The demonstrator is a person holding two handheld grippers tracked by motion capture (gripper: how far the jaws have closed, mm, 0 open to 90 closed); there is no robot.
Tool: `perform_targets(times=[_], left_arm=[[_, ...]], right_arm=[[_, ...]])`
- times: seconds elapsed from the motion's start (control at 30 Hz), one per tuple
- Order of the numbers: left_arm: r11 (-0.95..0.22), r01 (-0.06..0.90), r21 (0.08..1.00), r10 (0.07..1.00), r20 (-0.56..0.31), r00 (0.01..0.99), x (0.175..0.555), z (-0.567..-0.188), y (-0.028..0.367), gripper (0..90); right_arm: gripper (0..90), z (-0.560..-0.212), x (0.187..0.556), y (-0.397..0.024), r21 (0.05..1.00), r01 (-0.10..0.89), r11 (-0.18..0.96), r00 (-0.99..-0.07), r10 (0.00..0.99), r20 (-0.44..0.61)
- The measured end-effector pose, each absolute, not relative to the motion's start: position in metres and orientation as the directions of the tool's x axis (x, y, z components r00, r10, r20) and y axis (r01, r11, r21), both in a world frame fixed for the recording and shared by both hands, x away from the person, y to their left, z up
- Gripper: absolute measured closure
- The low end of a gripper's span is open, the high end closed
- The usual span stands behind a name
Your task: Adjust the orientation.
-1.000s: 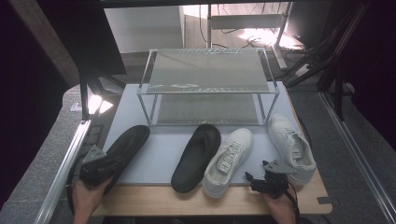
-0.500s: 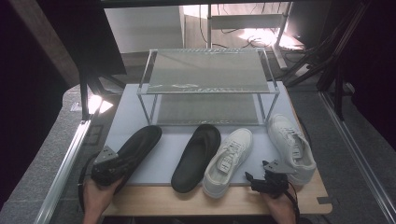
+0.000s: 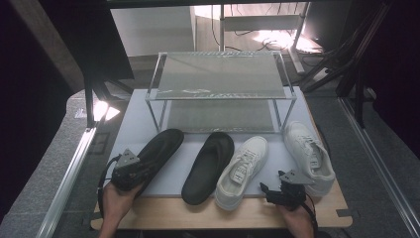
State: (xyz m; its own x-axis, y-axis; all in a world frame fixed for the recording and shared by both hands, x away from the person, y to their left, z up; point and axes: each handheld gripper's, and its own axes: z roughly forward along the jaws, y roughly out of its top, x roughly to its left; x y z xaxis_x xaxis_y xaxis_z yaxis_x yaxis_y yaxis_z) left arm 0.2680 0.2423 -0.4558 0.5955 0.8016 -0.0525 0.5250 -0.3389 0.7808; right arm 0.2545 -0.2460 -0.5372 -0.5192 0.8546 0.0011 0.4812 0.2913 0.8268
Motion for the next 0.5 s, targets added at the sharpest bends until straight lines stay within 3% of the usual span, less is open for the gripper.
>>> perform_targets(times=[0.5], left_arm=[[-0.341,0.519,0.784,0.809,-0.037,0.587,0.299,-0.461,0.215,83.4]], right_arm=[[16.4,-0.537,0.254,-0.246,0.827,0.481,0.291,-0.519,0.855,0.001]])
